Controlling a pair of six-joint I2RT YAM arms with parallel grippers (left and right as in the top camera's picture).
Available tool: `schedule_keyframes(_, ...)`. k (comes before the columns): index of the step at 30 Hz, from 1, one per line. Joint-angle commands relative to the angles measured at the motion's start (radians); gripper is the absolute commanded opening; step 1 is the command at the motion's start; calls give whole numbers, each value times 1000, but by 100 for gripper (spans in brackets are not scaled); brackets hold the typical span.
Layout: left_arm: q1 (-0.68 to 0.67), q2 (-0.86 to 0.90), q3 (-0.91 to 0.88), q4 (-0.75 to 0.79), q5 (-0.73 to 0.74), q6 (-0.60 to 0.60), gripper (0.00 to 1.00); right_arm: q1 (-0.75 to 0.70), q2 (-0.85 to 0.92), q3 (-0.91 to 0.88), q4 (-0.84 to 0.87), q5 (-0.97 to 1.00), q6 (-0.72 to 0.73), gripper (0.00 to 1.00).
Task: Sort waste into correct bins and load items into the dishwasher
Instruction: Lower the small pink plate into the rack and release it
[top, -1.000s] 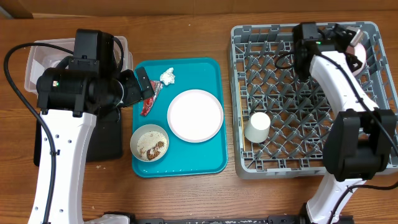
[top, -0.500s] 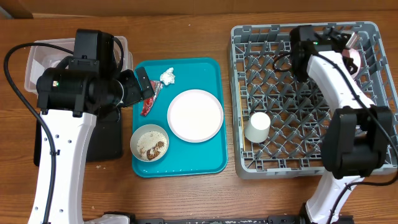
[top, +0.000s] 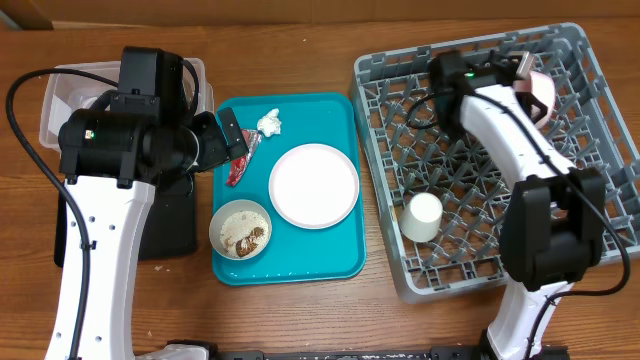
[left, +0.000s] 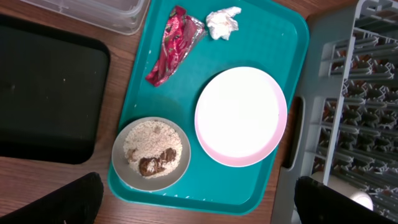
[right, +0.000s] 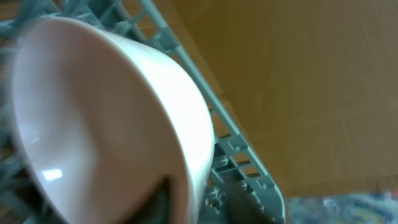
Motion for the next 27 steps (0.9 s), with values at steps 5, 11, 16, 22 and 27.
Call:
schedule_keyframes(5,3,3,13,1,-13,-10,100,91,-56,44,2,-42,21,57)
schedule_keyframes(11,3,3,13,1,-13,-10,100,103,-91,81,20,-114,-25,58)
schedule_keyframes(16,3,3,13,1,-13,-10,100,100,-91,81,50,-153,-68,58)
schedule_keyframes(22,3,3,13,1,-13,-10,100,82,-156,84,63,-169,-3,54)
schedule_keyframes(27,3,3,13,1,-13,-10,100,15,-239,84,97,-254,-3,19)
